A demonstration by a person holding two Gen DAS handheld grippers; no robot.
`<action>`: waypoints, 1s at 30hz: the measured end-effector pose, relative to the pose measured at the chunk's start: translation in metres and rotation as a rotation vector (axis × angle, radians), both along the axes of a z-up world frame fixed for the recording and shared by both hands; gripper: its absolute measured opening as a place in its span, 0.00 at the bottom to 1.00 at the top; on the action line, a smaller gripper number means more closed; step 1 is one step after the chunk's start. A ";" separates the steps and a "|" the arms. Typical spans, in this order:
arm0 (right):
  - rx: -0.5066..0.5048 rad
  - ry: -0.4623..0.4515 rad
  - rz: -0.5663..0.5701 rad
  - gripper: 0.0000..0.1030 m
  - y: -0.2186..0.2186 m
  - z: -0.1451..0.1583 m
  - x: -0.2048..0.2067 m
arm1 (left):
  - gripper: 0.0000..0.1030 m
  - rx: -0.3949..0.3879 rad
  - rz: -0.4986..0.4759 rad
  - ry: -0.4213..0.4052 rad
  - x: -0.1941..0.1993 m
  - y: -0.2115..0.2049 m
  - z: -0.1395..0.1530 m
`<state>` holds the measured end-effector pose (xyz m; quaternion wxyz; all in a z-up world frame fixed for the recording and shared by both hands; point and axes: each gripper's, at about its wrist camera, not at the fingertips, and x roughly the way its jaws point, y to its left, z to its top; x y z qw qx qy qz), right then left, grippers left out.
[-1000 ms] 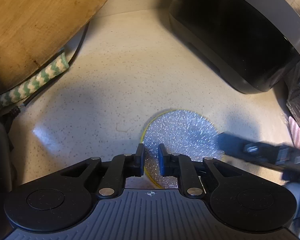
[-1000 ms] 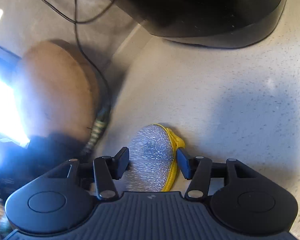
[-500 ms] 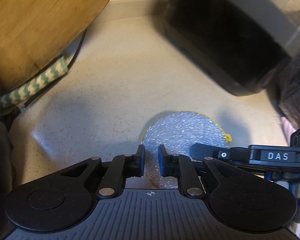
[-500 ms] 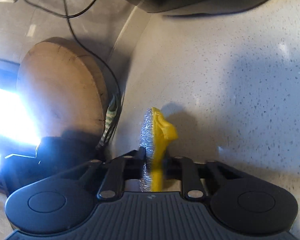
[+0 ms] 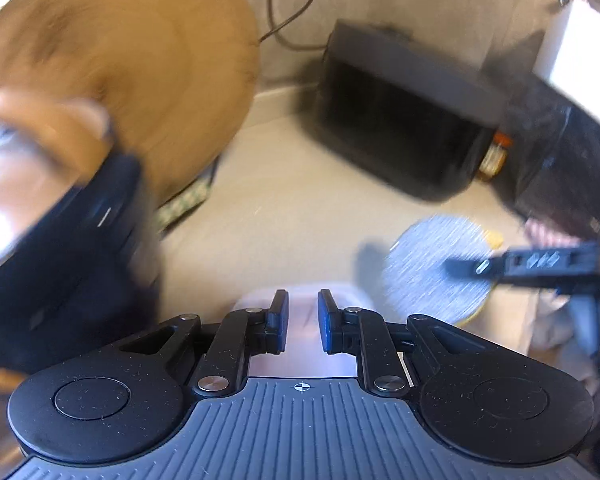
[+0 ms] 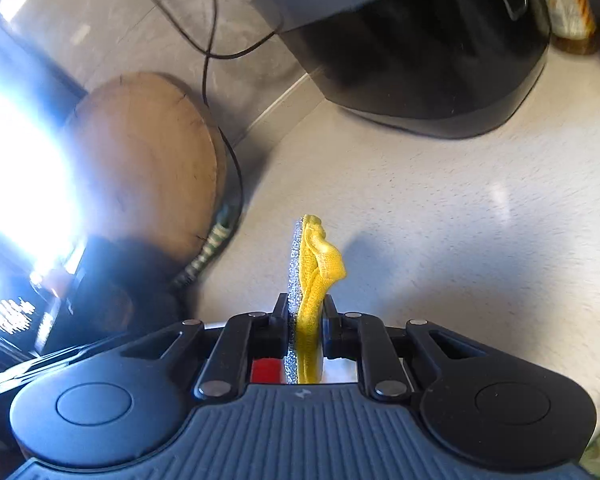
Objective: Collect trash
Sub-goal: 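Carry tray and scrub pad down into the green bin and open both tools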
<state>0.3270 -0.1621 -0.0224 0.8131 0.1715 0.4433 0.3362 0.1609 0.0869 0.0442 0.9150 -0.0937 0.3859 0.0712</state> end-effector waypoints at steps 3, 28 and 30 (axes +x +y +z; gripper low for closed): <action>-0.052 -0.079 -0.005 0.14 0.007 0.012 -0.026 | 0.18 -0.018 0.030 0.037 -0.015 0.004 -0.013; -0.111 -0.131 -0.035 0.14 -0.019 0.012 -0.109 | 0.13 -0.125 0.051 0.056 -0.024 0.008 -0.051; -0.108 -0.115 -0.039 0.14 -0.021 0.008 -0.113 | 0.13 -0.121 0.031 0.029 -0.030 0.001 -0.045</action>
